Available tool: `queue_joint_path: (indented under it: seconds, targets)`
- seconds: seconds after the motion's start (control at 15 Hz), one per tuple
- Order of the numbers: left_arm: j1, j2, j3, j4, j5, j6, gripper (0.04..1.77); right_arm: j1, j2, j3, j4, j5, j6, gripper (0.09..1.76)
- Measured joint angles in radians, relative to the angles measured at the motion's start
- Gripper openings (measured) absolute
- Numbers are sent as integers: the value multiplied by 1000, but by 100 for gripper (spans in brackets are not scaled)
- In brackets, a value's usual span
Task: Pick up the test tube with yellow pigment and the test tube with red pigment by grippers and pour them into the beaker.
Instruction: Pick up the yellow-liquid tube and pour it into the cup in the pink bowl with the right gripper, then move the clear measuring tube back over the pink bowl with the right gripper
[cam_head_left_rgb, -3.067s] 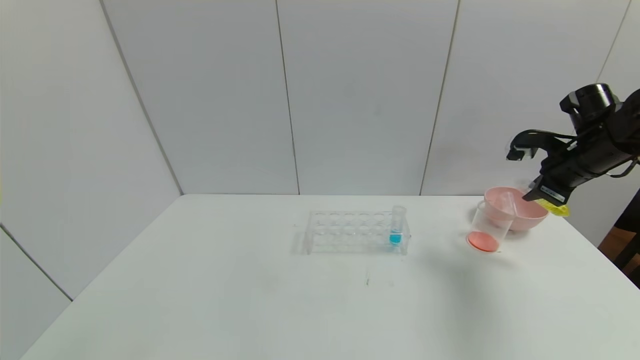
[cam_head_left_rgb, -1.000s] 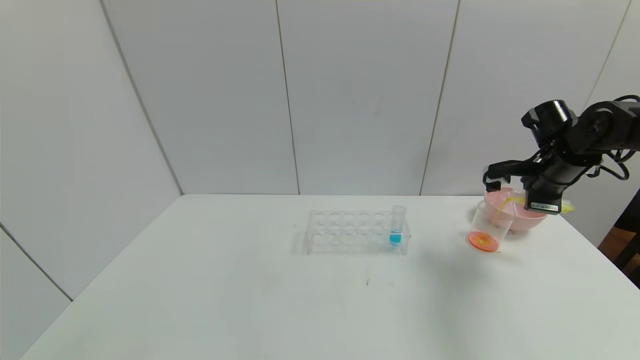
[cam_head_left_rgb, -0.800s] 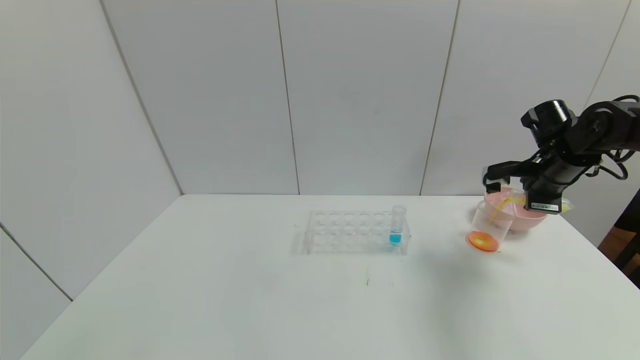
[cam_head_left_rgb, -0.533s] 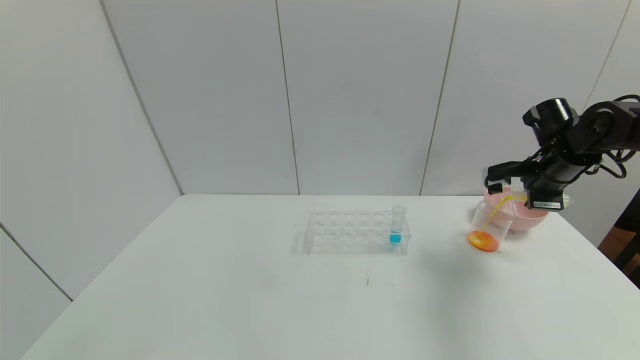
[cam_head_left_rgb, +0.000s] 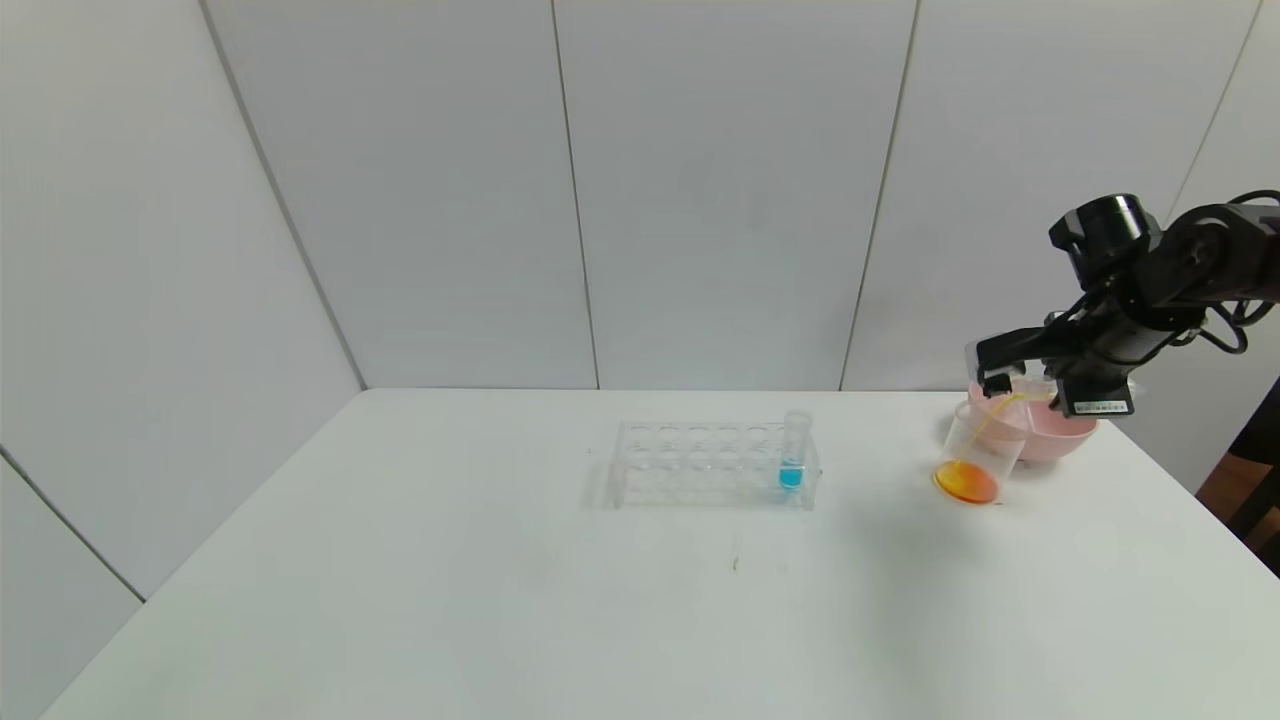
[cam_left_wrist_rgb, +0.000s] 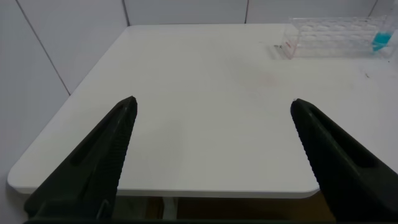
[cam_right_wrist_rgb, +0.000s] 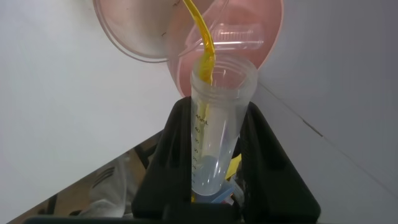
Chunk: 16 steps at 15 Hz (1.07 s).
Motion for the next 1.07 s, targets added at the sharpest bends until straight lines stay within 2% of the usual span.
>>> queue_joint_path:
  seconds: [1.07]
  targets:
    - [0,0,0,0,0,0,176,11,-5,-1,-1,38,-60,52]
